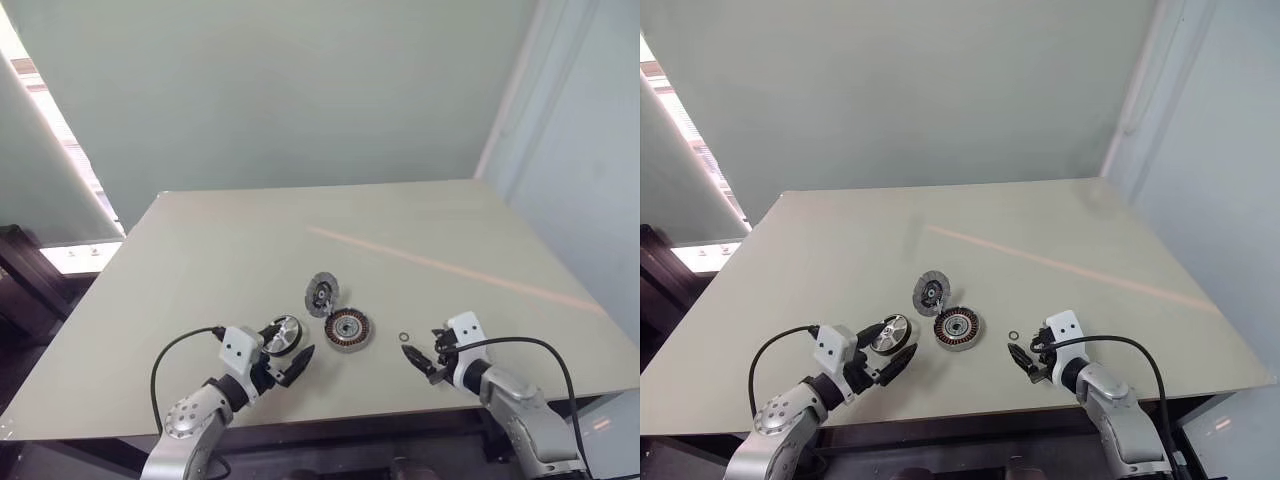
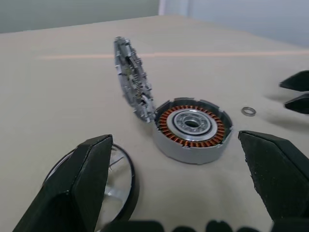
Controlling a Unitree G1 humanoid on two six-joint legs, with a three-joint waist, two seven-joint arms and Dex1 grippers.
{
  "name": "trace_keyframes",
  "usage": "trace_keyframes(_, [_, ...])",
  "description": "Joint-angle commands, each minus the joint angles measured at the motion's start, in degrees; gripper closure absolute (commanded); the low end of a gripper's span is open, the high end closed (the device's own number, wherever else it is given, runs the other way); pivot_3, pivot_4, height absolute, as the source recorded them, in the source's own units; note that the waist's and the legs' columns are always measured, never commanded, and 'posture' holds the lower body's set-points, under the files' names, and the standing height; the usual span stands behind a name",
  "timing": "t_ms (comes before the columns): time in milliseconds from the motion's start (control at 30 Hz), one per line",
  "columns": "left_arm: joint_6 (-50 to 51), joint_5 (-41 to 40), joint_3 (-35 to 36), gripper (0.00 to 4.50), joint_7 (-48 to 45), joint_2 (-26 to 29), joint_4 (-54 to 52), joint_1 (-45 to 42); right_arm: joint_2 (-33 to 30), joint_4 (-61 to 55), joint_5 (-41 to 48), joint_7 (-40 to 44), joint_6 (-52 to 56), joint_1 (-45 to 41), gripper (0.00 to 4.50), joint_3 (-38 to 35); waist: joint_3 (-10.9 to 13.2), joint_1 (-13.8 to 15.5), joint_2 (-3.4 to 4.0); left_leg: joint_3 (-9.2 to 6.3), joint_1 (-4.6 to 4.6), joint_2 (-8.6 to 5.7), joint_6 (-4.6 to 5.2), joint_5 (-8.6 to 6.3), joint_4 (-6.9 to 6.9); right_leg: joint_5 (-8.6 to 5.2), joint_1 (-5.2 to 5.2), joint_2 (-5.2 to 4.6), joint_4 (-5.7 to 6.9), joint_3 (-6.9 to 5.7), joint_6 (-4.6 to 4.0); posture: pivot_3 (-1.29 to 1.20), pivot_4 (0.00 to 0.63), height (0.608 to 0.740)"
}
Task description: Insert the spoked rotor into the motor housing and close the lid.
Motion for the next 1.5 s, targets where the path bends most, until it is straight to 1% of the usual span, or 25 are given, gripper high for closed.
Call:
trace_keyframes(33, [0.43,-0.58,-0.87,0.03,-1.0,0.64,-2.04,-1.01,0.38,2.38,-1.01,0.43,-2.56,-2.95,0.0,0.69,0.0,0.01,0.0,0.0,0.0,0.0,0.0,0.0,0.0,0.0,0.0,0.0,0.0,0.0,0.0,0.0,0.0,0.74])
trace_keyframes(300, [0.83,-0.47,-1.81,0.03,-1.15,0.69,-2.4,-0.84,2.5,12.42,-1.75,1.59,-6.98,-7.66,0.0,1.41,0.02,0.01,-0.03,-0.01,0.01,0.0,0.01,0.01,-0.02,0.0,0.01,0.01,0.0,0.0,0.0,0.0,0.0,0.74])
trace_keyframes(500, [1.01,-0.47,-2.24,0.03,-1.13,0.63,-2.96,-0.17,3.27,17.47,-2.01,1.7,-9.86,-9.38,0.0,1.02,0.02,0.01,-0.02,-0.01,0.0,-0.02,0.02,0.01,-0.01,0.0,0.02,0.01,0.0,0.01,0.0,0.0,0.0,0.74])
trace_keyframes(967, [1.35,-0.49,-2.75,0.03,-1.04,0.81,-3.08,0.06,4.89,22.63,-2.55,1.68,-11.89,-10.55,0.0,1.21,0.01,-0.02,-0.03,0.05,0.12,0.02,0.02,0.02,0.02,0.0,0.11,0.02,0.03,0.03,0.0,0.0,0.0,0.74])
trace_keyframes(1067, [1.22,-0.42,-2.79,0.0,-0.91,0.73,-3.21,0.29,4.96,22.56,-2.8,1.63,-11.79,-10.3,0.58,1.18,0.01,-0.02,-0.02,0.06,0.13,0.02,0.02,0.02,0.02,0.0,0.11,0.03,0.03,0.04,0.0,0.0,0.0,0.74])
trace_keyframes(1133, [1.15,-0.37,-2.83,0.0,-0.85,0.69,-3.25,0.39,4.97,22.45,-2.96,1.54,-11.57,-10.2,1.2,1.07,0.01,-0.02,-0.02,0.06,0.13,0.03,0.02,0.01,0.0,0.0,0.11,0.03,0.03,0.04,0.0,0.0,0.0,0.74])
trace_keyframes(1200, [1.07,-0.33,-2.81,0.0,-0.79,0.65,-3.2,0.42,5.07,22.42,-2.86,1.44,-11.31,-10.21,2.0,0.83,0.01,-0.02,-0.03,0.06,0.13,0.03,0.02,0.01,-0.04,0.0,0.09,0.03,0.03,0.04,0.0,0.0,0.0,0.74])
trace_keyframes(1367, [0.9,-0.21,-2.77,0.0,-0.64,0.52,-2.77,0.11,5.4,22.52,-2.68,1.24,-11.25,-10.53,3.81,0.05,0.01,-0.01,-0.02,0.06,0.13,0.02,0.02,0.01,-0.1,0.0,0.07,0.03,0.03,0.04,0.0,0.0,0.0,0.74])
trace_keyframes(1500, [0.84,-0.17,-2.74,0.0,-0.52,0.36,-2.42,-0.32,5.43,21.76,-2.76,0.69,-10.92,-10.75,3.81,-0.32,0.01,-0.01,-0.02,0.07,0.13,0.02,0.02,0.01,-0.05,0.0,0.09,0.03,0.02,0.05,0.0,0.0,0.0,0.74])
